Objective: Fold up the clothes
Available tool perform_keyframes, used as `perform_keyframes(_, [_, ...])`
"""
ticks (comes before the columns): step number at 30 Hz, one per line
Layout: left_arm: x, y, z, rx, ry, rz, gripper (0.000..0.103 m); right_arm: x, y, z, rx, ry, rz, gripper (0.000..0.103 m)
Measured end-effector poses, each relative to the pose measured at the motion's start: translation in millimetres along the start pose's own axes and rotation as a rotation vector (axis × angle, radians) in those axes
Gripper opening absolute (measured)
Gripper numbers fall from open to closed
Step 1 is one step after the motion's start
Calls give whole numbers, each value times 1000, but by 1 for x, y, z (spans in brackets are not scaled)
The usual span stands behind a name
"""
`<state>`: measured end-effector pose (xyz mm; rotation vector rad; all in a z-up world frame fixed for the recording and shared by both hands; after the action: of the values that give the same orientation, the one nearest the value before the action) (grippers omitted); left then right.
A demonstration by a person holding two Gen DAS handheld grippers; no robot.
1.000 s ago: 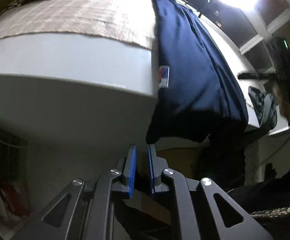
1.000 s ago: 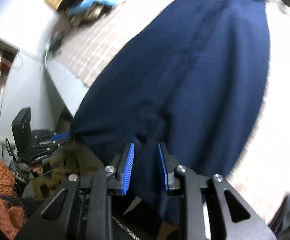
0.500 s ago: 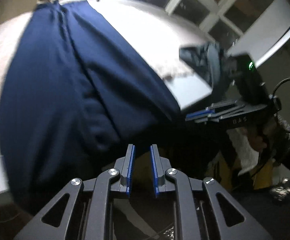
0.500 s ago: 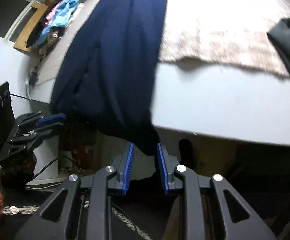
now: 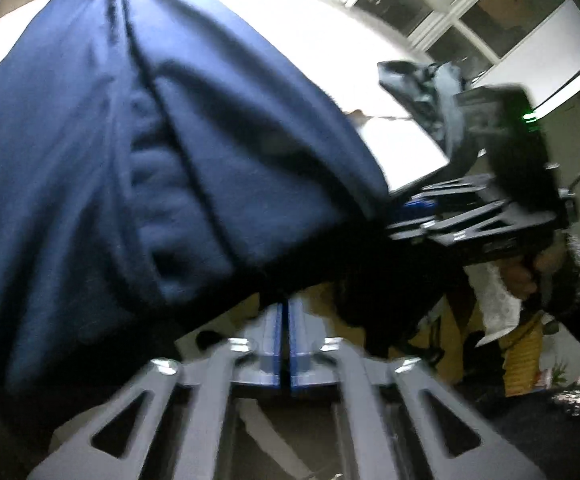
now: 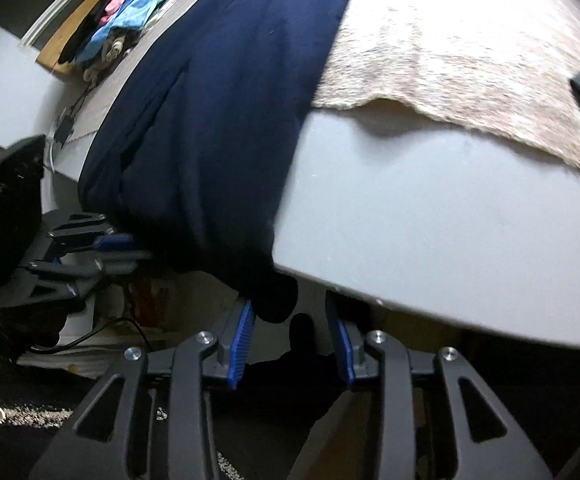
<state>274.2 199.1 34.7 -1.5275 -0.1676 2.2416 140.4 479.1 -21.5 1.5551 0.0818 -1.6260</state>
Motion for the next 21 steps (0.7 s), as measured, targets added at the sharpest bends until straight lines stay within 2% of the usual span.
perform_keyframes(6, [-26,4,-6,-3,-20,25,1,5,11,3,-21,8,92,33])
perform_keyframes(7, [-30,4,-6,-6,-25,26,1,3,13,3,-20,5,106,21])
perform_keyframes(9, [-37,0,-4,-5,-37,33,1,-3,17,4,-13,-4,125,8])
perform_keyframes(13, [-52,-2,-3,7,-61,51,1,-16,23,10,-19,-30,153,7])
perform_keyframes(15, [-42,5,-7,-3,-38,74,1,-13,26,9,-36,-26,136,7])
perform_keyframes(18, [-21,22,-14,-20,6,132,2,12,14,7,-11,35,106,7])
perform_keyframes(21, [-18,34,-19,-57,27,156,2,25,13,3,-10,72,46,11])
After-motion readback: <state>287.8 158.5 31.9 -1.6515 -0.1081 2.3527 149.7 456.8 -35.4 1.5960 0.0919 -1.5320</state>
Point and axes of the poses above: each gripper's, at about its wrist camera, not at the fingertips, and x roughly the way its jaws point, y to its left, z to its top, the point moved 3 cm from there along x, roughly the way its jaws point, and after that the axes turned 7 degrees about z, right-handed, at the moved point
